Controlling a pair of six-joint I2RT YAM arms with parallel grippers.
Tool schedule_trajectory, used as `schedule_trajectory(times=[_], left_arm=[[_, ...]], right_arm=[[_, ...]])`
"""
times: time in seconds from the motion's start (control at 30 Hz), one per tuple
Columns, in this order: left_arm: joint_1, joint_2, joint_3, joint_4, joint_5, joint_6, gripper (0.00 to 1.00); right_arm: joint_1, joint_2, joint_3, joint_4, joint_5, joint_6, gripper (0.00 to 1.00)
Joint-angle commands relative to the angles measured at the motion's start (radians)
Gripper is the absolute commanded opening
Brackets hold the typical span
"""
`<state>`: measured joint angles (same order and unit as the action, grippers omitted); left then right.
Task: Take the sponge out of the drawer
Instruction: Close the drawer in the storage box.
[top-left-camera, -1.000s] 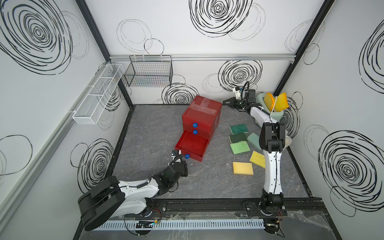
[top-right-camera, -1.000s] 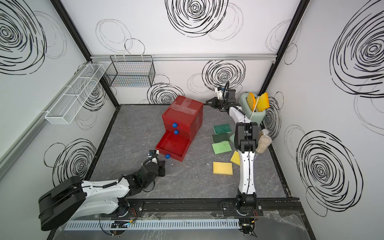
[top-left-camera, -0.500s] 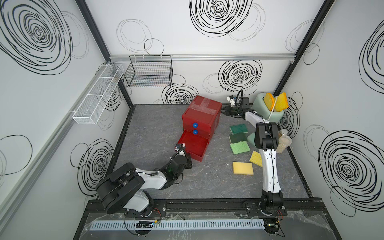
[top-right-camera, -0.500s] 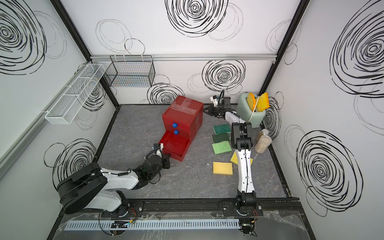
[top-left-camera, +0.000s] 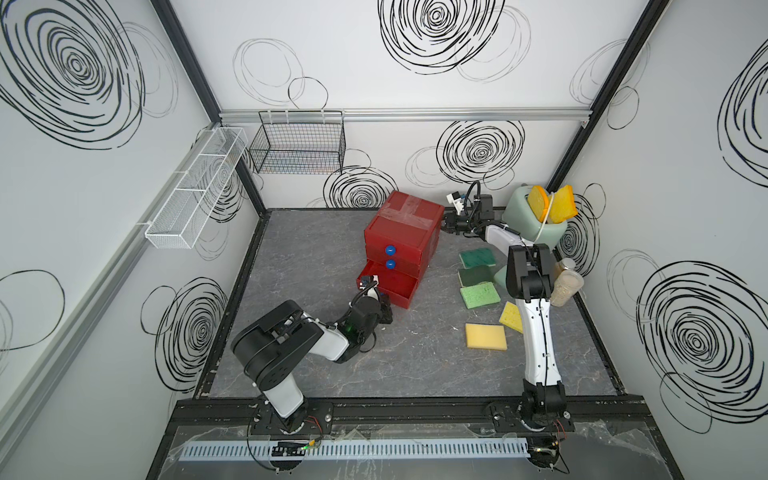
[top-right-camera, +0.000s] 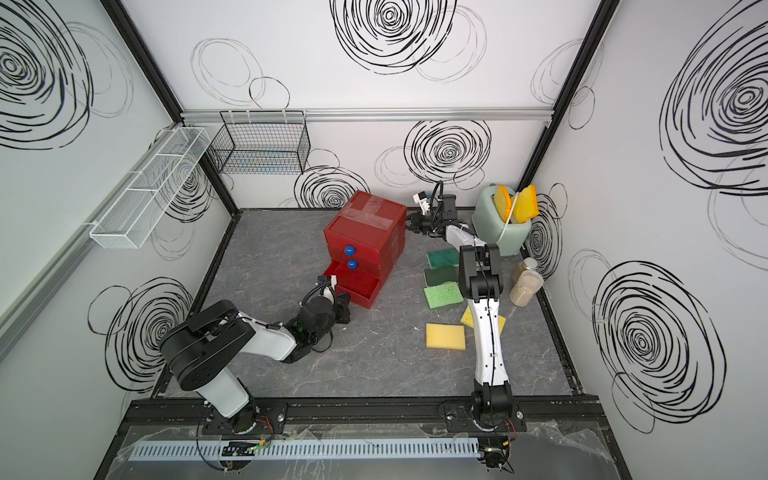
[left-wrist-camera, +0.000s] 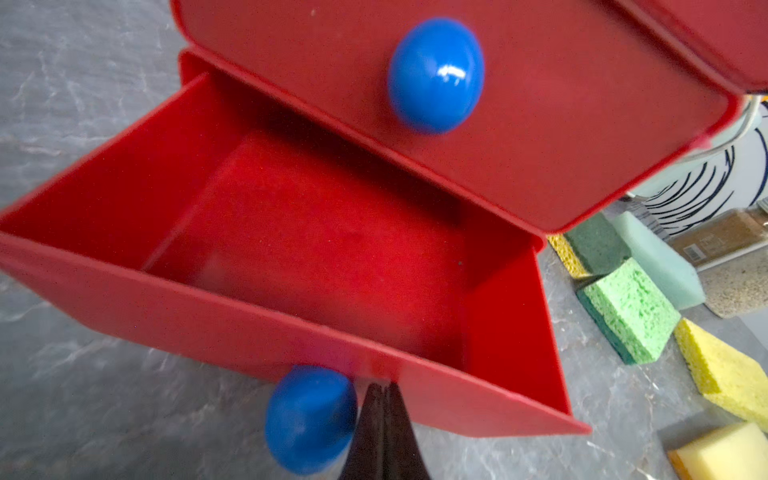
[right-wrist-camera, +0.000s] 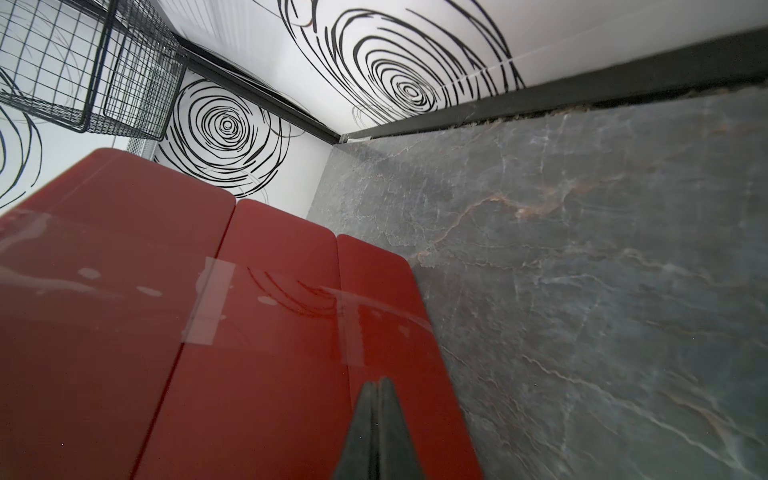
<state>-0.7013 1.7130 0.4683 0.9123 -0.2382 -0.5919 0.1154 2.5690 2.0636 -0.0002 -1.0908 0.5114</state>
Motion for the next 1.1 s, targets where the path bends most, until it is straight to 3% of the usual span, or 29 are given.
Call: schedule_trajectory(times=[0.0, 0.33, 0.83, 1.07], left_arm=[[0.017, 0.048, 0.088, 0.102, 0.037, 0.052, 0.0], [0.043, 0.191, 0.244, 0.121, 0.085, 0.058, 0.0], [0.052, 0.246, 0.232, 0.251, 0.045, 0.022, 0.0], [0.039, 0.192, 0.181, 0.337, 0.04, 0.043, 0.0]], right_arm=[[0.004, -0.006, -0.005, 0.013, -0.059, -0.012, 0.0], [0.016, -0.016, -0.015, -0.044, -0.083, -0.069, 0.0], [0.027, -0.075, -0.089, -0.033, -0.108, -0.088, 0.0], [-0.003, -0.096, -0.096, -0.063, -0.073, -0.103, 0.0]])
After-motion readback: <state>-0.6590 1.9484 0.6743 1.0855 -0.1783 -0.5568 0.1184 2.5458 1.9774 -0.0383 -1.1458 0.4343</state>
